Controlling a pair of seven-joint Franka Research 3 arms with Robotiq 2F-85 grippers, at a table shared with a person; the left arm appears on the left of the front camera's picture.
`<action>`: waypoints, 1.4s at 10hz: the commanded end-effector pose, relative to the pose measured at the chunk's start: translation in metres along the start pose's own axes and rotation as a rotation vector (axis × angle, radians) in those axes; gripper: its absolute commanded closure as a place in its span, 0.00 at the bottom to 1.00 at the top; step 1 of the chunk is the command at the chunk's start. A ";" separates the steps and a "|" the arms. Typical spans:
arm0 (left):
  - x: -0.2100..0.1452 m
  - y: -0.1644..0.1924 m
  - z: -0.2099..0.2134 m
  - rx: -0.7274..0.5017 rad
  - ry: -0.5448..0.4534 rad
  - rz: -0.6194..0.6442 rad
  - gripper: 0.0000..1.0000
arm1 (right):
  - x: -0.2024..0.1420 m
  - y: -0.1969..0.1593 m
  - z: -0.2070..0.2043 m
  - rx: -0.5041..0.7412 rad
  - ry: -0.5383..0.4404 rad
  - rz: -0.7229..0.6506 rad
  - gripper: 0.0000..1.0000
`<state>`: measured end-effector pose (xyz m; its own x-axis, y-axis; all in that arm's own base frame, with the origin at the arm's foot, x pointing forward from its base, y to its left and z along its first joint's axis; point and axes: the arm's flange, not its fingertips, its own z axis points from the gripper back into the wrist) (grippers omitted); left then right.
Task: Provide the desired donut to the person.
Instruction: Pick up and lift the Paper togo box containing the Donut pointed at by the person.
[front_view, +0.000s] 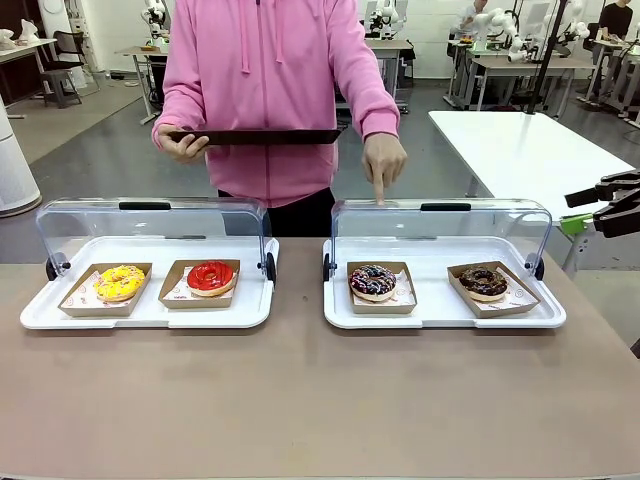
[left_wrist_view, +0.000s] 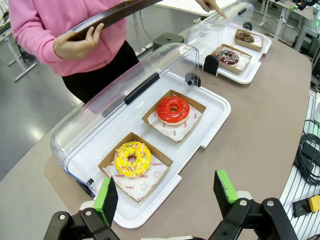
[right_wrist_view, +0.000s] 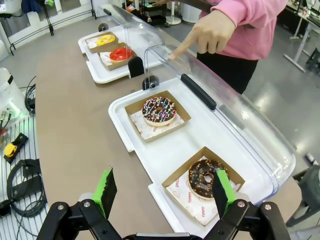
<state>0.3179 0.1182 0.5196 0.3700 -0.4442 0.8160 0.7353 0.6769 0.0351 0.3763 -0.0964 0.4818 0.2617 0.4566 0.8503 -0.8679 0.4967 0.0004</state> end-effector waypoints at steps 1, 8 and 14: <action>0.001 -0.001 0.001 -0.001 -0.016 0.000 0.00 | 0.002 -0.001 -0.001 0.000 -0.021 -0.010 0.00; 0.001 -0.001 0.001 -0.001 -0.016 0.000 0.00 | 0.108 0.081 -0.095 0.019 0.358 0.310 0.00; 0.001 -0.001 0.001 -0.001 -0.016 0.000 0.00 | 0.072 0.149 -0.273 0.090 0.677 0.634 0.00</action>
<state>0.3179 0.1173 0.5206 0.3685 -0.4473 0.8149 0.7356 0.6763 0.0386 0.3569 0.2093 0.4123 -0.1295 0.9597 0.2496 -0.9611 -0.0596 -0.2697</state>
